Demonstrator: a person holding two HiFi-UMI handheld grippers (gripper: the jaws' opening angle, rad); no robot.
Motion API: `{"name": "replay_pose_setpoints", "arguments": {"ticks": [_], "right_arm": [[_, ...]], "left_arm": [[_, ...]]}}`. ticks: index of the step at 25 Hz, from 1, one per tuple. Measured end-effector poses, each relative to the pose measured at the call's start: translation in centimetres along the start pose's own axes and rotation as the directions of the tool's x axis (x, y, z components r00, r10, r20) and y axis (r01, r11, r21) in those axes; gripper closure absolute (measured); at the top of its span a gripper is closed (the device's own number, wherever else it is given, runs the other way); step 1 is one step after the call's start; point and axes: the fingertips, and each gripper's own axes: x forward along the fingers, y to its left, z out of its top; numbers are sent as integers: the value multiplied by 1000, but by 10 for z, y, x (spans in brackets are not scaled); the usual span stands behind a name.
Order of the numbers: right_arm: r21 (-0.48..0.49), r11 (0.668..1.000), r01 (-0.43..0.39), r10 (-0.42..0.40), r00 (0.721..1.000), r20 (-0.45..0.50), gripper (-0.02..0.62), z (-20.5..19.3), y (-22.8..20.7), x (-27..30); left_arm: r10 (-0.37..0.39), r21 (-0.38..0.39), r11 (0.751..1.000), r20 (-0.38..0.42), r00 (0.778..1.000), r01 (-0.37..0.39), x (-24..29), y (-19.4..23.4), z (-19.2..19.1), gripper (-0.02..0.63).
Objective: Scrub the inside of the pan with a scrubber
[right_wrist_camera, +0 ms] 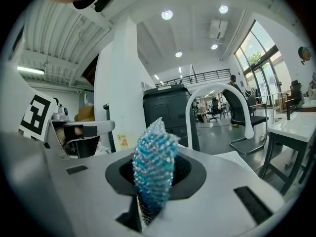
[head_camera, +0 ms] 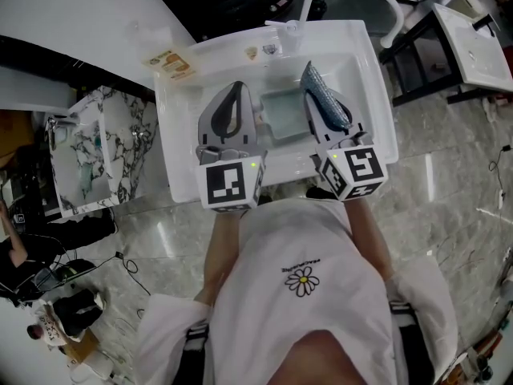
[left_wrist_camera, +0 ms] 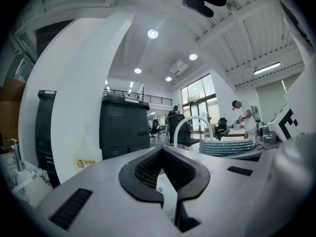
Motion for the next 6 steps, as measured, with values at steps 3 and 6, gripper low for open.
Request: {"name": "replay_pose_setpoints", "arguments": {"ticks": [3, 6], "right_arm": [[-2, 1000, 6, -6, 1000, -6, 534, 0, -3, 1], [1, 1000, 12, -12, 1000, -12, 534, -1, -7, 1]], "left_arm": [[8, 3, 1000, -5, 1000, -8, 2, 2, -1, 591], [4, 19, 1000, -22, 1000, -4, 4, 3, -4, 591]]}}
